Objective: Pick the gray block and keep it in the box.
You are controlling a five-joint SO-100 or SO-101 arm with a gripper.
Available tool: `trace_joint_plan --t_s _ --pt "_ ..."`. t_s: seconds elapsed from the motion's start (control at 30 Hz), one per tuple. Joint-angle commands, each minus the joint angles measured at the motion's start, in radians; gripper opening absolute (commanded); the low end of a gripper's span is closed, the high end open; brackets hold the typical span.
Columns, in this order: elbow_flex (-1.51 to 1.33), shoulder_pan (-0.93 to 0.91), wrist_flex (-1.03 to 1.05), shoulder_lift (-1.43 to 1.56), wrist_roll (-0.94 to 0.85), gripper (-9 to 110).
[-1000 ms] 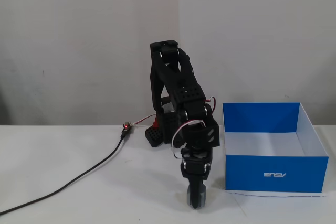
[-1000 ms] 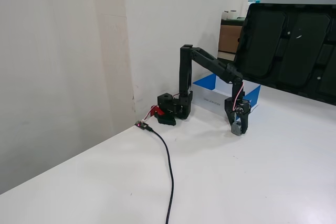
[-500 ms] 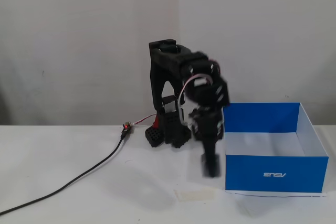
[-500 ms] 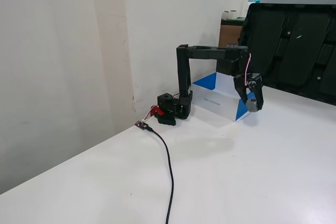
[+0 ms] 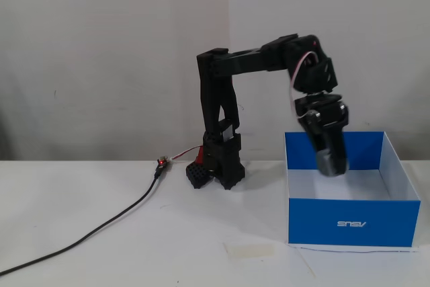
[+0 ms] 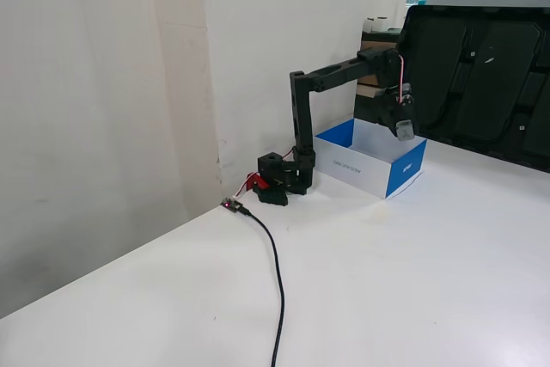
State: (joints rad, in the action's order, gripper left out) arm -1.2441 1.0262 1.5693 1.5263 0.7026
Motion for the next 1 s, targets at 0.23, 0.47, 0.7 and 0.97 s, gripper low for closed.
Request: trace_joint_plan --t_s 0.23,0.47,0.7,0.97 --pt "0.078 0.202 0.005 -0.048 -0.003 14" --pt "0.078 0.307 0.028 -0.106 -0.064 37" --pt "0.081 0.253 0.043 -0.121 -0.118 32" --pt "0.018 -0.038 0.044 -0.005 -0.345 13"
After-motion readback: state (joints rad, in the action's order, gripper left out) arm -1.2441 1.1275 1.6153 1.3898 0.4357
